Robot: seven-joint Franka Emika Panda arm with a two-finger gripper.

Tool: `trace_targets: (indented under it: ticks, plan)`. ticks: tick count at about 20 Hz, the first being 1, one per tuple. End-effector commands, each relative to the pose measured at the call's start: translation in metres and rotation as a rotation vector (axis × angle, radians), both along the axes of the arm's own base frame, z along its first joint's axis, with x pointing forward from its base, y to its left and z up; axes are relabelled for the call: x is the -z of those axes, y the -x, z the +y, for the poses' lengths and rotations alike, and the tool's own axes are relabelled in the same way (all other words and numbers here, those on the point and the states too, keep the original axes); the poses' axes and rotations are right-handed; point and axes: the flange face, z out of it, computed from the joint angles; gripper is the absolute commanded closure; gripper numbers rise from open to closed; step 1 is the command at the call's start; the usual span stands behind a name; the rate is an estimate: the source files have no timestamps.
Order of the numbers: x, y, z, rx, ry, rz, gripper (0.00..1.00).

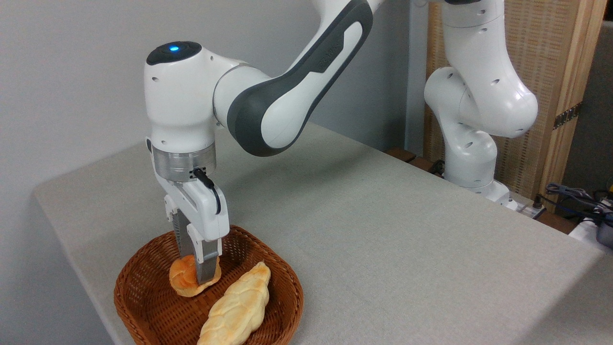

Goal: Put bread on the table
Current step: 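Close the gripper around the round orange bun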

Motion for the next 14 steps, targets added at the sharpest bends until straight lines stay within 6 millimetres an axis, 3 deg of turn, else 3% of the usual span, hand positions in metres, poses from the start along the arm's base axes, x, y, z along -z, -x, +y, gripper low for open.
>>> trace_targets:
  ticks: [1,7,9,12,14]
  plan:
    - [-0.003,-0.001,0.000,0.011,-0.007,-0.017,0.48]
    - [-0.032,0.005,0.013,-0.025,0.018,-0.030,0.50]
    - [-0.057,0.014,0.028,-0.050,0.032,-0.032,0.50]
    - [-0.100,0.040,0.043,-0.068,0.066,-0.008,0.49]
    - [-0.118,0.064,0.047,-0.035,0.064,0.074,0.48]
